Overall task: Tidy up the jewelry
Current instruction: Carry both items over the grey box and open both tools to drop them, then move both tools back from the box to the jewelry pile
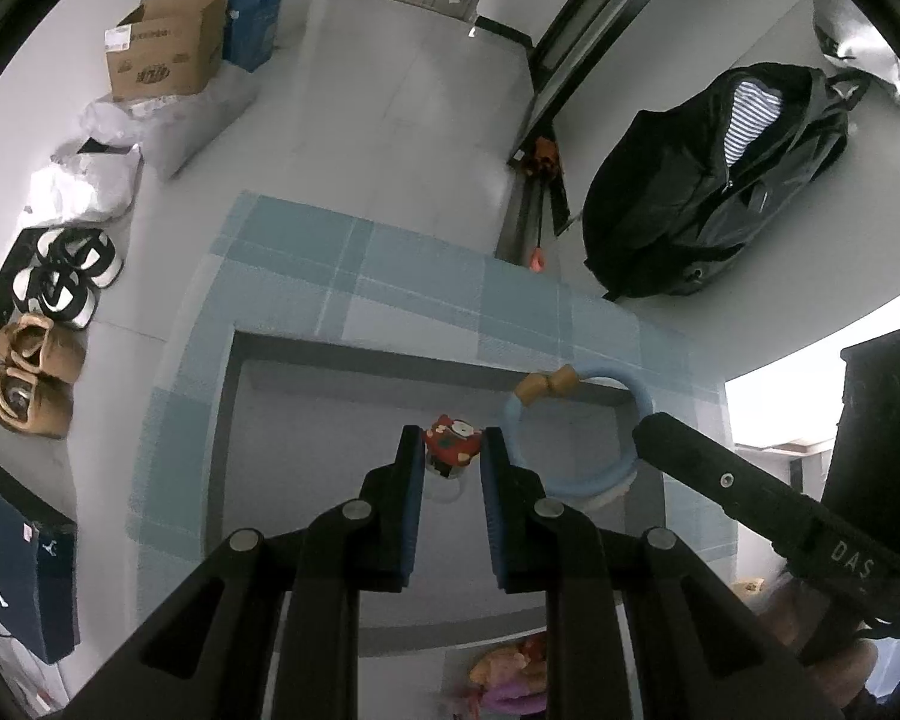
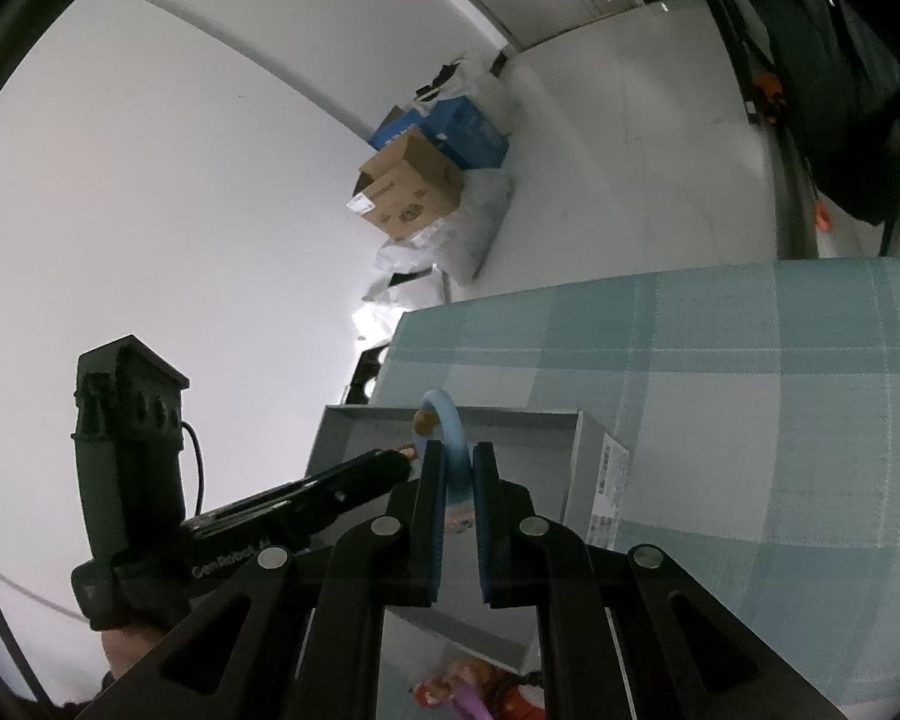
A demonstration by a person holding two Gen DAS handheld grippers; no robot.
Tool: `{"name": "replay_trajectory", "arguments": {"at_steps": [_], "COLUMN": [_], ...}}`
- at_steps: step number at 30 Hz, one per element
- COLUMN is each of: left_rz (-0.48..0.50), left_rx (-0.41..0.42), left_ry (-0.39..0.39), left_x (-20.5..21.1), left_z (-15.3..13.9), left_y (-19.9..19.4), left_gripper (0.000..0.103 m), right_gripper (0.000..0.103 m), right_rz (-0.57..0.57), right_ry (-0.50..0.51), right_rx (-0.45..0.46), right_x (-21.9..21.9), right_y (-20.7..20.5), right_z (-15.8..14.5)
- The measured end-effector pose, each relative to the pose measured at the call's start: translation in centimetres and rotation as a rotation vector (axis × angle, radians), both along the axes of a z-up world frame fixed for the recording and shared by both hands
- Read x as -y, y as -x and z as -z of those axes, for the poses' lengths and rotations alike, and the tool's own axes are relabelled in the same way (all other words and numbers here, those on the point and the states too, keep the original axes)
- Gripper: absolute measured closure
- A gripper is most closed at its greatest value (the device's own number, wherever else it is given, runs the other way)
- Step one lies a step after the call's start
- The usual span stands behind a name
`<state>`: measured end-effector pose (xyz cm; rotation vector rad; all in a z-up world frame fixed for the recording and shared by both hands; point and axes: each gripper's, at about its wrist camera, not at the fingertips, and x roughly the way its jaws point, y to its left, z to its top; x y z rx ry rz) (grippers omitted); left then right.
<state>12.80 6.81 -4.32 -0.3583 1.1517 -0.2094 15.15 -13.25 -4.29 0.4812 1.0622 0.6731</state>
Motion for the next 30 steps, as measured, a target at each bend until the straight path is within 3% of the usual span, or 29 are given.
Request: {"name": "replay_trajectory", "arguments": {"at_steps": [7, 12, 14, 16, 18, 20, 24, 30], "left_rz": [-0.019, -0.014, -0.015, -0.033, -0.033, -0.036, -0.058, -0.087], "left_rx": [0.011, -0.002, 0.007, 0.035, 0.048, 0.061, 0.078, 0.120], "left_ry": [0.038, 0.093, 0.095, 0.107, 0.115, 0.118, 0.094, 0.069], "left_x": [-0.4, -0.7, -0.7, -0.9, -1.1, -1.3, -1.7, -2.6], "left_z": [0.1, 0.2, 0.0, -0.5, -0.8, -1.0, -1.4, -2.1], "left_y": [-0.2, -0.6, -0.5, -0.2, 0.0, 0.3, 0.9, 2.3], "left_gripper": [0.089, 0.085, 0.056, 0.049, 0.049, 0.049, 0.049, 0.049], "right_gripper": [0.095, 0.086, 0.070, 0.068, 0.065, 0.053, 0.050, 0.036], "right_rz": [-0.025, -0.032, -0.034, -0.029, -0.025, -0.009, 0.022, 0.042], "right_ry": [0.022, 0.030, 0.025, 0.024, 0.029, 0.032, 0.025, 0.037], "right_rx": [0.020, 0.024, 0.047, 0.078, 0.097, 0.113, 0.129, 0.177], "right_x": [-0.8, -1.0, -0.8, -0.5, -0.4, 0.0, 0.9, 1.6], "right_y": [0.0, 0.2, 0.3, 0.5, 0.7, 0.9, 1.3, 2.3], "right_z": [0.1, -0.1, -0.6, -1.2, -1.6, -2.0, -2.6, -3.5]}}
